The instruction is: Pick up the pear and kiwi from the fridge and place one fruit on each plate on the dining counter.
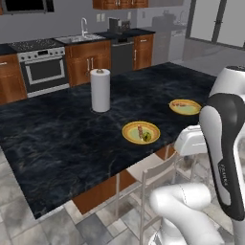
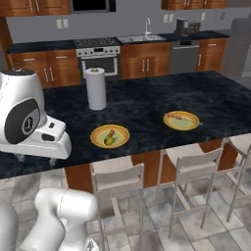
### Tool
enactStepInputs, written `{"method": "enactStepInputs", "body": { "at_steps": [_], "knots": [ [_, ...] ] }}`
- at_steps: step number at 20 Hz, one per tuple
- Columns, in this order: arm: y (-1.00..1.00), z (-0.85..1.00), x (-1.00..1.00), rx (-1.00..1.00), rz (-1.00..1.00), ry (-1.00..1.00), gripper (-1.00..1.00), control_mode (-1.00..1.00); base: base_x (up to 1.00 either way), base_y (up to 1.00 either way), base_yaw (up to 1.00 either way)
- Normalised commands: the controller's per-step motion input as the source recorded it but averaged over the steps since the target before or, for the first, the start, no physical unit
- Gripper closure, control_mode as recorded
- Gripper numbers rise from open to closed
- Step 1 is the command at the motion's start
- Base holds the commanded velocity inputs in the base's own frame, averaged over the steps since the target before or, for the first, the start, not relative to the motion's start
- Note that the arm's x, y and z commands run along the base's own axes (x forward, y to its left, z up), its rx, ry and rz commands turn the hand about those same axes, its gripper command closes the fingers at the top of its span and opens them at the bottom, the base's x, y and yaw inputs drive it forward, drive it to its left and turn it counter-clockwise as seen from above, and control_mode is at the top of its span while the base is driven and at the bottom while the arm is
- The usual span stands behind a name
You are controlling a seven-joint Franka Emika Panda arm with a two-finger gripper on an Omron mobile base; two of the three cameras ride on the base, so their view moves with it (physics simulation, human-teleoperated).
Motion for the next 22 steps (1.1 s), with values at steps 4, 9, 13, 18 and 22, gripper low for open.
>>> {"method": "enactStepInputs", "body": {
  "at_steps": [4,9,13,18,22],
  "knots": [
    [0.00,0.00,0.00,0.00,0.00,0.00,-1.00,1.00,0.00,1.00,0.00],
    [0.00,0.00,0.00,0.00,0.00,0.00,-1.00,1.00,0.03,1.00,0.00],
    [0.00,0.00,0.00,0.00,0.00,0.00,-1.00,1.00,0.00,1.00,0.02],
    [0.00,0.00,0.00,0.00,0.00,0.00,-1.00,1.00,0.00,1.00,0.12],
    [0.00,0.00,0.00,0.00,0.00,0.00,-1.00,1.00,0.00,1.00,0.20]
  ]
}}
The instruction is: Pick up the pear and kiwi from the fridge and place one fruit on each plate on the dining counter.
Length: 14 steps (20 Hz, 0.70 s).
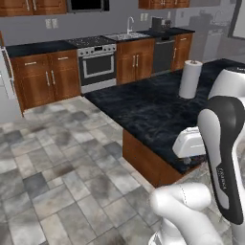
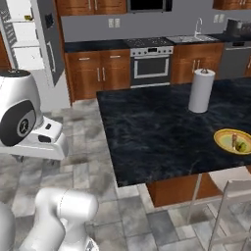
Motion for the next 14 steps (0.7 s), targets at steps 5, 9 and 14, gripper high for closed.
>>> {"method": "enactStepInputs", "body": {
  "at_steps": [5,9,14],
  "knots": [
    [0.00,0.00,0.00,0.00,0.00,0.00,-1.00,1.00,0.25,1.00,0.23],
    [0.00,0.00,0.00,0.00,0.00,0.00,-1.00,1.00,0.86,1.00,0.19],
    [0.00,0.00,0.00,0.00,0.00,0.00,-1.00,1.00,1.00,0.99,0.03]
  ]
}}
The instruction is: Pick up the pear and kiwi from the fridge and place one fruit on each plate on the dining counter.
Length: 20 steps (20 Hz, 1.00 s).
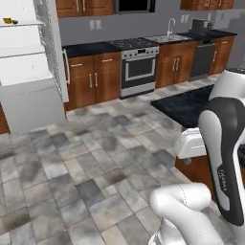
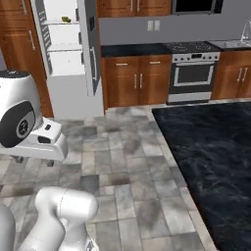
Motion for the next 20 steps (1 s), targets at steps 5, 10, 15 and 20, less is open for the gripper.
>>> {"method": "enactStepInputs", "body": {
  "at_steps": [5,10,15,20],
  "knots": [
    [0.00,0.00,0.00,0.00,0.00,0.00,-1.00,1.00,1.00,0.91,0.01],
    [0.00,0.00,0.00,0.00,0.00,0.00,-1.00,1.00,1.00,0.97,0.02],
    [0.00,0.00,0.00,0.00,0.00,0.00,-1.00,1.00,1.00,1.00,0.05],
    [0.00,0.00,0.00,0.00,0.00,0.00,-1.00,1.00,1.00,0.98,0.07]
  ]
}}
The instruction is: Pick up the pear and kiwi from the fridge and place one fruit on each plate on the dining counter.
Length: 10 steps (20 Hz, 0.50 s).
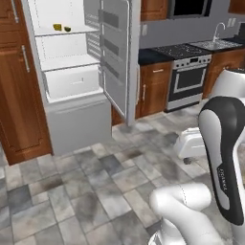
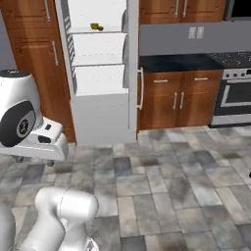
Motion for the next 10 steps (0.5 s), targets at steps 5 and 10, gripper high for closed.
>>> {"method": "enactStepInputs", "body": {
  "at_steps": [5,10],
  "knots": [
    [0.00,0.00,0.00,0.00,0.00,0.00,-1.00,1.00,1.00,0.86,0.07],
    [0.00,0.00,0.00,0.00,0.00,0.00,-1.00,1.00,1.00,0.54,0.09]
  ]
}}
